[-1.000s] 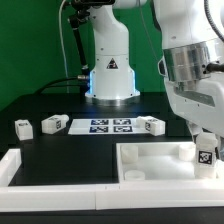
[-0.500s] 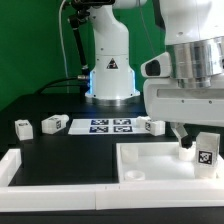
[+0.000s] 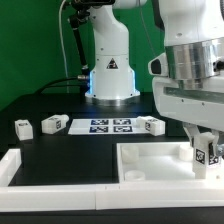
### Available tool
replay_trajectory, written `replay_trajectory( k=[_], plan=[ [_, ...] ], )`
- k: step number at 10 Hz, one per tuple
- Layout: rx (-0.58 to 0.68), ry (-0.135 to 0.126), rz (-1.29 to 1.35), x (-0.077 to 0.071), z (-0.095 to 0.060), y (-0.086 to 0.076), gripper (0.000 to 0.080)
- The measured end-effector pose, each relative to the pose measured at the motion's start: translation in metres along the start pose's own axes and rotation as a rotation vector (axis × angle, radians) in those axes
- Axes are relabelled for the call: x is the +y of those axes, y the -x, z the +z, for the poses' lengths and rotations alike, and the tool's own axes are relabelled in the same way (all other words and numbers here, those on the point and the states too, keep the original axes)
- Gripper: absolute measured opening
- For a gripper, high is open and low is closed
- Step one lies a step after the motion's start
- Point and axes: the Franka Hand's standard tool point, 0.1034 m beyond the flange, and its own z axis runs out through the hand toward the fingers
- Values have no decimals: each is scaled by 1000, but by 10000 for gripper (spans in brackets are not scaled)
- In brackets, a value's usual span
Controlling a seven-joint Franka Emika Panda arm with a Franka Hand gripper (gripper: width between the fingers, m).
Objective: Assemble square table
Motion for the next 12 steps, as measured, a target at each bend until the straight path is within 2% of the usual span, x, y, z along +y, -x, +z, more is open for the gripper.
replay_trajectory(
  k=[3, 5, 8, 9, 10, 11, 12],
  plan=[
    [1, 8, 405, 2, 0, -4, 293],
    [-49, -3, 793, 0, -1, -5, 293],
    [-38, -10, 964, 3, -2, -10, 294],
    [-40, -9, 970, 3, -2, -10, 322],
    [-40, -9, 969, 3, -1, -9, 457],
    [-40, -9, 960, 3, -1, -9, 457],
    [-40, -9, 960, 3, -1, -9, 609]
  ],
)
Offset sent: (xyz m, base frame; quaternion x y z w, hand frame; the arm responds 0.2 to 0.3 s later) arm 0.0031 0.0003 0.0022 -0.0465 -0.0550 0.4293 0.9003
